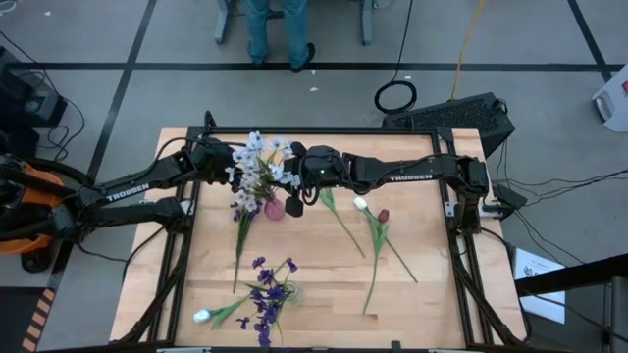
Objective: Sort flowers into vase by color
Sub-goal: Put the white flowers into the pink vase
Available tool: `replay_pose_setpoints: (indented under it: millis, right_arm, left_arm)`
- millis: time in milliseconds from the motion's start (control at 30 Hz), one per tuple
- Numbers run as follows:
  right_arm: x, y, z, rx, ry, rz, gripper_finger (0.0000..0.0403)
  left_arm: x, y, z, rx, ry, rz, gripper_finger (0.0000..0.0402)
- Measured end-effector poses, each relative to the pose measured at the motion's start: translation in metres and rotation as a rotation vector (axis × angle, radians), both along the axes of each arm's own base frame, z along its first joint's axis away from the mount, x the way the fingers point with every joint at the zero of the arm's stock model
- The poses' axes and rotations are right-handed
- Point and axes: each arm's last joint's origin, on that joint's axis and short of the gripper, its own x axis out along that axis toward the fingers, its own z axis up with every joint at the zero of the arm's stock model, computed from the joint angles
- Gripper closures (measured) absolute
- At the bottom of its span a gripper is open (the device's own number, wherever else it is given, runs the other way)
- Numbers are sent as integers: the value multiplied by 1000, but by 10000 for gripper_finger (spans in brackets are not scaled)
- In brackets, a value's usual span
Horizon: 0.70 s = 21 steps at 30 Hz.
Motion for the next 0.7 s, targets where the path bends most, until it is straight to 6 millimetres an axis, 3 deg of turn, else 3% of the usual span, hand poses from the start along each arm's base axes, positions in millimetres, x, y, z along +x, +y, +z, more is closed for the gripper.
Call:
replay_pose_setpoints:
  millis: [700]
  right_arm:
    - [-17,-1,30,-17,-66,-32,402]
  left_arm:
    - [0,0,0,-4,-2,-2,281]
